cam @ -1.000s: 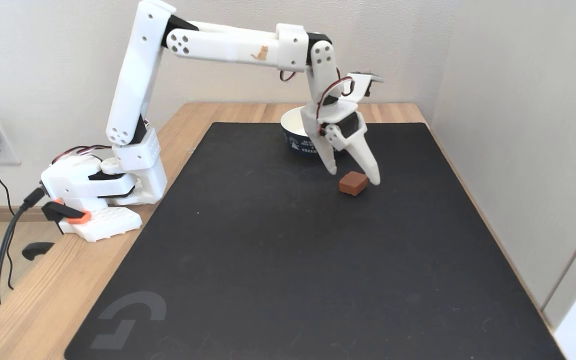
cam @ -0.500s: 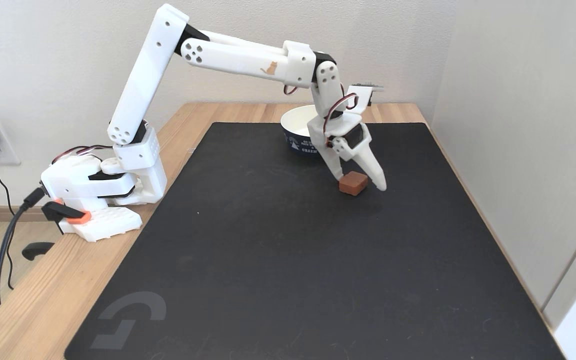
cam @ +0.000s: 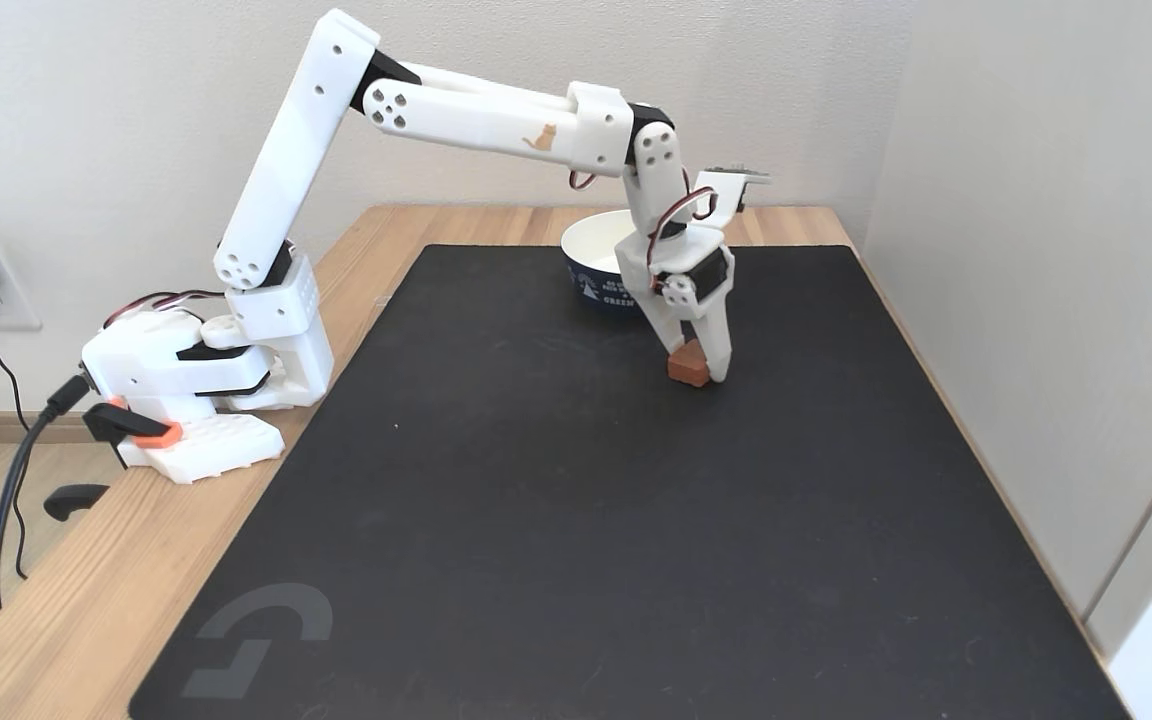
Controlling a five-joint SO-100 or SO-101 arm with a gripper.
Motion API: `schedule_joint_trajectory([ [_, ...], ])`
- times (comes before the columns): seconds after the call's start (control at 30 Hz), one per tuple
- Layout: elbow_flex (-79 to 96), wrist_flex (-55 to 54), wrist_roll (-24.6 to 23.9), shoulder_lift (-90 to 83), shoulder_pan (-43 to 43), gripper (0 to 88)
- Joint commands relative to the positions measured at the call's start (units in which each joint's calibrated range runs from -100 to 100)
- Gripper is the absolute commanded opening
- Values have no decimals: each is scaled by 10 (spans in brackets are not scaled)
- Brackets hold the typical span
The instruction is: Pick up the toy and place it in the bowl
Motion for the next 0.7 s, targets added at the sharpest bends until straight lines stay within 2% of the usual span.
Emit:
schedule_joint_trajectory([
  [0.0, -6, 11, -1, -8, 4, 22],
  [0.13, -67, 12, 3, -10, -3, 22],
  [0.3, -238, 12, 0, -29, -55, 22],
  [0.37, -246, 7, 0, -62, -76, 22],
  [0.43, -232, 0, -1, -101, -95, 22],
  [0.53, -134, -81, -1, -163, -133, 22],
  [0.67, 55, -253, -1, -232, -183, 23],
])
